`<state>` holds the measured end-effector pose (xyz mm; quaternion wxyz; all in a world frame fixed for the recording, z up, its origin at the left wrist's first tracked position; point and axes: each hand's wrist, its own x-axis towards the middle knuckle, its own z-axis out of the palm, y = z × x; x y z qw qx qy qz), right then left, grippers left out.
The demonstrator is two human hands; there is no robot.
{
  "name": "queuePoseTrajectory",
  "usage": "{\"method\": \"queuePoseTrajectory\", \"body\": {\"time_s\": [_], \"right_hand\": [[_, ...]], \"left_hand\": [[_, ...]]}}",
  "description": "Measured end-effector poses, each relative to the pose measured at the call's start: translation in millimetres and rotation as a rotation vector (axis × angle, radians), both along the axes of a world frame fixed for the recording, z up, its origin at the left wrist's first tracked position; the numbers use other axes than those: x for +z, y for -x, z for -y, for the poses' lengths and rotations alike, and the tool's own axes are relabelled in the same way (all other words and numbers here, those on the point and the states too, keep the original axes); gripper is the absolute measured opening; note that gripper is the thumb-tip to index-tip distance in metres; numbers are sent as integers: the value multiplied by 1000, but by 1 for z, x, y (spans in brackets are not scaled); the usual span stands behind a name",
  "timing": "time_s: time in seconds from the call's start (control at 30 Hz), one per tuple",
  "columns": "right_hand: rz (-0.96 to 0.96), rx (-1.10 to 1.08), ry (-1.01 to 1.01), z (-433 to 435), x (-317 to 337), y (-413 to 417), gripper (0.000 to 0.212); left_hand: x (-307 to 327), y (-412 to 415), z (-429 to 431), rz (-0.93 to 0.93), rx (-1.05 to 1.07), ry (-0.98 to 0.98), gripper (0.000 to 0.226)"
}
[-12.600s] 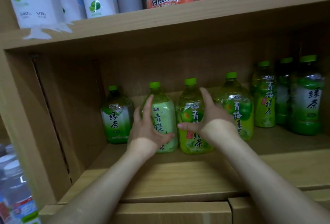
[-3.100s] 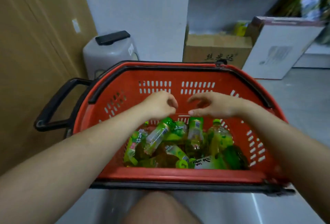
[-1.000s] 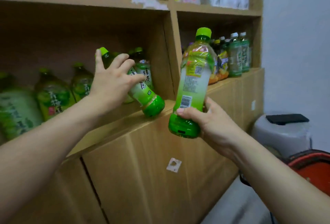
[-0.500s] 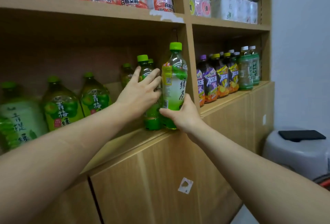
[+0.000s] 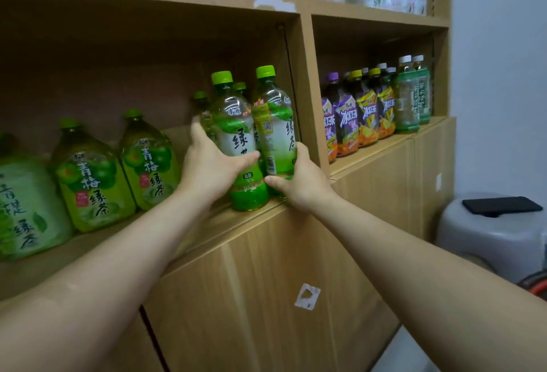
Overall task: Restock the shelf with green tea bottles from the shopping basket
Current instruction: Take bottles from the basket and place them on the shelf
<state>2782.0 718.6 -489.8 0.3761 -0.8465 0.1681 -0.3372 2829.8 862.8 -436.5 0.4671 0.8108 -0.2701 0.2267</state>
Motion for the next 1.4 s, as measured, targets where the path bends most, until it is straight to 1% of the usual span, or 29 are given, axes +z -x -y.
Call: {"method": "queuePoseTrajectory", "body": {"time_s": [0.03, 0.07, 0.17, 0.27, 0.33, 0.37, 0.4, 0.43, 0.47, 0.5, 0.57, 0.6, 0.67, 0.7, 0.8, 0.87, 0.93, 1.03, 1.1, 1.13, 1.2, 1.27, 1.3, 1.37, 1.4], "right_hand": [[18, -13, 7, -1, -2, 3, 86], [31, -21, 12, -1, -4, 5, 89], [30, -21, 78, 3, -8, 12, 86], [47, 2, 157, 7, -10, 36, 72], [107, 48, 177, 12, -8, 74, 59], [141, 87, 165, 18, -7, 97, 51], [170, 119, 145, 26, -6, 124, 42], [181, 137, 124, 35, -7, 152, 33], [179, 147, 105, 45, -8, 180, 25], [161, 152, 79, 55, -11, 207, 19], [87, 130, 47, 78, -22, 259, 14], [41, 103, 39, 87, -29, 284, 13], [-53, 34, 19, 104, -46, 331, 15], [-100, -1, 4, 112, -57, 353, 16], [-221, -121, -67, 140, -96, 411, 20], [-305, -218, -102, 165, -128, 445, 24], [-461, -309, -110, 189, -163, 474, 33], [-770, -351, -158, 215, -209, 510, 55], [-939, -340, -253, 225, -235, 528, 74], [-1025, -314, -308, 228, -247, 535, 83], [-1197, -252, -410, 234, -266, 545, 96], [-1331, -213, -462, 238, -280, 553, 99], [-1371, -198, -480, 239, -285, 556, 98], [-1408, -197, -503, 240, -290, 558, 97], [-1409, -208, -503, 240, -291, 558, 96]], "left_hand": [[-5, -2, 4, -102, -20, -22, 87], [-10, -3, 7, -121, -25, -56, 81], [-16, -10, 11, -88, 4, -84, 75], [-18, -16, 14, -101, 44, -124, 73], [-17, -12, 16, -95, 112, -162, 81], [-15, -6, 16, -70, 152, -127, 88], [-13, 6, 15, -24, 162, -49, 90], [-12, 21, 16, 50, 120, 49, 85], [-12, 40, 18, 138, 30, 130, 73], [-15, 63, 24, 211, -93, 160, 58], [-32, 114, 46, 269, -394, 108, 31], [-42, 139, 60, 256, -543, 64, 24], [-68, 185, 94, 180, -782, -10, 16], [-81, 205, 112, 143, -860, -47, 14], [-122, 254, 168, -27, -1040, -113, 12], [-152, 283, 201, -149, -1134, -177, 16], [-184, 310, 229, -166, -1195, -322, 10], [-230, 342, 261, -243, -1311, -533, 13], [-253, 362, 277, -275, -1405, -753, 13], [-264, 370, 284, -255, -1456, -895, 15], [-278, 386, 297, -185, -1580, -1228, 28], [-292, 399, 304, -103, -1660, -1571, 46], [-301, 404, 306, -57, -1676, -1698, 57], [-315, 414, 305, 48, -1706, -1855, 75], [-322, 419, 304, 77, -1718, -1893, 78]]}}
